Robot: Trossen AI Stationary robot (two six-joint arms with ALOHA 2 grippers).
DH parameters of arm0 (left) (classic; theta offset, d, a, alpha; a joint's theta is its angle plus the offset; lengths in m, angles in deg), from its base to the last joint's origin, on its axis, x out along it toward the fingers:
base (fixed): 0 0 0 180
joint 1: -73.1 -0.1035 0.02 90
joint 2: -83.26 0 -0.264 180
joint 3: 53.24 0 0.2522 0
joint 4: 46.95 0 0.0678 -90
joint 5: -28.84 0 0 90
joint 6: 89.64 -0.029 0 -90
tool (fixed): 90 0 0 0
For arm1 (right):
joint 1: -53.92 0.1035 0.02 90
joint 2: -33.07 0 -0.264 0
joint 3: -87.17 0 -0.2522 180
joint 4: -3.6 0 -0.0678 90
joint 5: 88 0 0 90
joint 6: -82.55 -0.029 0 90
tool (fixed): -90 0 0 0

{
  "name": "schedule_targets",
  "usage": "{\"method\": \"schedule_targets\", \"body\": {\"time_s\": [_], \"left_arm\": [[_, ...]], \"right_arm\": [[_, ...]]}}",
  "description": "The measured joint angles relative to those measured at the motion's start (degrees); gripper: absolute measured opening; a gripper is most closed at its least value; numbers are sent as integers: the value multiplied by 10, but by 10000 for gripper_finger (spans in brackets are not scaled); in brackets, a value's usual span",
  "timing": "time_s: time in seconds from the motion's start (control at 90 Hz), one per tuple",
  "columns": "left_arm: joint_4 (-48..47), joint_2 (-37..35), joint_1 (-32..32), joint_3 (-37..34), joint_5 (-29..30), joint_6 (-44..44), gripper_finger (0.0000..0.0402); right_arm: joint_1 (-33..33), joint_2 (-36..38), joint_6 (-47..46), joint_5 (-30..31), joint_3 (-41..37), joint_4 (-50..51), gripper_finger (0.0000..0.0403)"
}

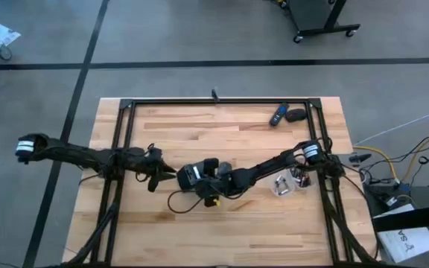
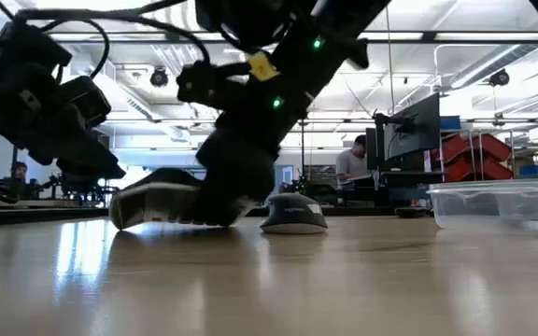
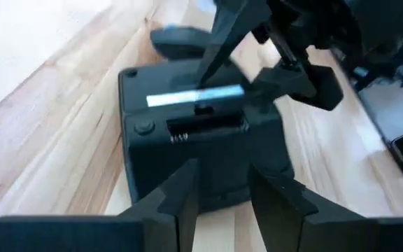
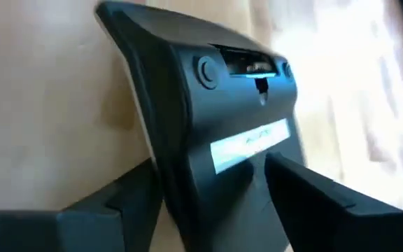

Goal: Insert battery
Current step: Insert the brown battery into the calculator battery compartment

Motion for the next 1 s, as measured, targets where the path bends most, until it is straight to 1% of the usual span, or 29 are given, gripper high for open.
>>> {"method": "schedule_targets", "body": {"time_s": [0.078,0.333,0.489,0.678,0.778,0.867,1.0], "left_arm": [[6,10,0,2,1,0,109],[51,45,0,4,1,-6,102],[66,69,0,4,2,-4,101],[71,94,0,4,11,0,100],[73,104,0,4,15,-5,100],[77,113,0,4,32,-13,100],[84,116,0,4,86,-21,100]], "right_arm": [[0,14,-13,-11,0,25,246],[7,87,-58,-11,0,143,271],[8,139,-104,-10,0,266,280],[11,189,-213,-10,-6,476,282],[22,213,-281,-10,-26,557,276],[38,240,-333,-15,-54,594,268],[63,286,-403,-27,-106,600,256]]}}
